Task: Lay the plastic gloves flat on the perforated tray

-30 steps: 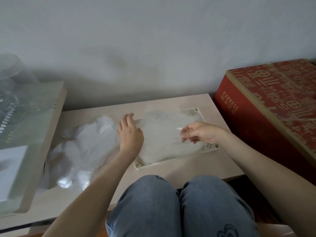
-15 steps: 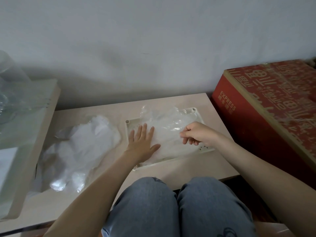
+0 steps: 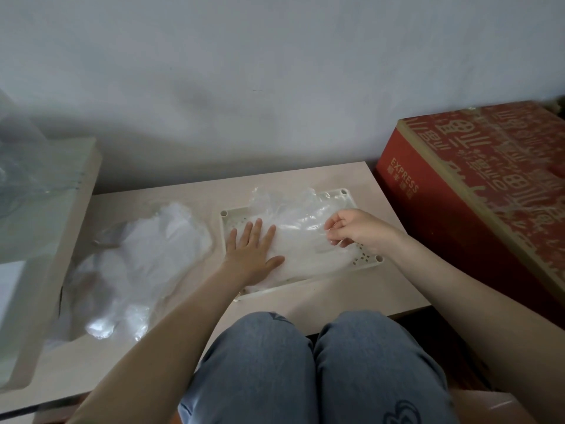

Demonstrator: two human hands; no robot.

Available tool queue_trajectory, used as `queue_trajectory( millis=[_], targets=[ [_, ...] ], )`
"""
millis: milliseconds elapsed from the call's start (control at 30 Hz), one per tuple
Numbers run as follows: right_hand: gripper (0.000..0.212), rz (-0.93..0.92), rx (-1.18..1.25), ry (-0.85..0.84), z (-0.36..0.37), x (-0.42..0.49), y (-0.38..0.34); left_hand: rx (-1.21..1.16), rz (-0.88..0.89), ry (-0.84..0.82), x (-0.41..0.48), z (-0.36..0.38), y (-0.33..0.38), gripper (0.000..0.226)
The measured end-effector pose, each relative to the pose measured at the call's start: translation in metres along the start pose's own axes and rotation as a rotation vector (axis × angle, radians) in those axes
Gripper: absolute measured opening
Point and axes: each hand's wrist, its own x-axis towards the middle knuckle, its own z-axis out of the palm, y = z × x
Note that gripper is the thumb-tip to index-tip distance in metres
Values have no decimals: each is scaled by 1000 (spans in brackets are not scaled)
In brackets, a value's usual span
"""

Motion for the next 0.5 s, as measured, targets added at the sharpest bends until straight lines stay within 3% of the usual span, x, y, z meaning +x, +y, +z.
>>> queue_trajectory(
  millis=[200,500],
  targets=[
    [25,-33,70,-54,-2,2,1,9,-1,-13,0,0,0,74],
    [24,-31,163,34,-9,7,7,8,2,-31,2,2,0,74]
  ],
)
